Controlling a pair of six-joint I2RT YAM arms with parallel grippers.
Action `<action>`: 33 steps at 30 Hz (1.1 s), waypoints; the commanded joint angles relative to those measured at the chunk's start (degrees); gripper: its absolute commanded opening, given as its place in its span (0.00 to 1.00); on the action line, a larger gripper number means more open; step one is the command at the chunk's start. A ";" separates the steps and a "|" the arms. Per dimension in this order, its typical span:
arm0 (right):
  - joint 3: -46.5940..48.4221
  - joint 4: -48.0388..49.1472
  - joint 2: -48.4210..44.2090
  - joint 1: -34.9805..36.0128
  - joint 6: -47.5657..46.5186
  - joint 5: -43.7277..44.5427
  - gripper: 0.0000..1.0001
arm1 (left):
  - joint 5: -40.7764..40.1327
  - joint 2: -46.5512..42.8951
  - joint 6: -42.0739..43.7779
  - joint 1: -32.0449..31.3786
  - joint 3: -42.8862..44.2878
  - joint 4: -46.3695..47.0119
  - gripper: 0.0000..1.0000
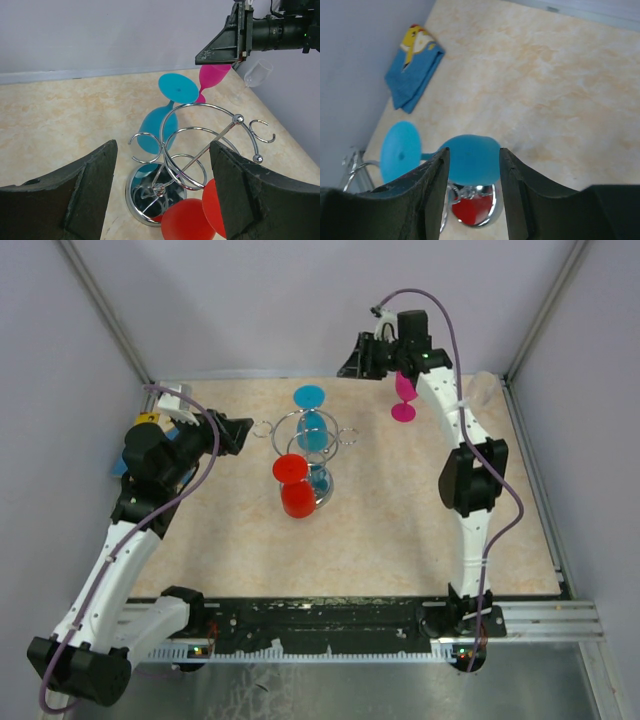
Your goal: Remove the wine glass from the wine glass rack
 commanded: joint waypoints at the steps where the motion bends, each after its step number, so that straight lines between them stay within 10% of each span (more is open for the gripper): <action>1: -1.70 8.45 -4.65 0.62 7.79 -14.21 0.44 | 0.58 -0.47 -0.43 -0.24 -0.53 1.78 0.81; 33: -7.18 12.36 -4.74 3.12 9.22 -18.78 0.35 | 10.11 9.69 -7.76 -0.22 4.43 -5.93 0.88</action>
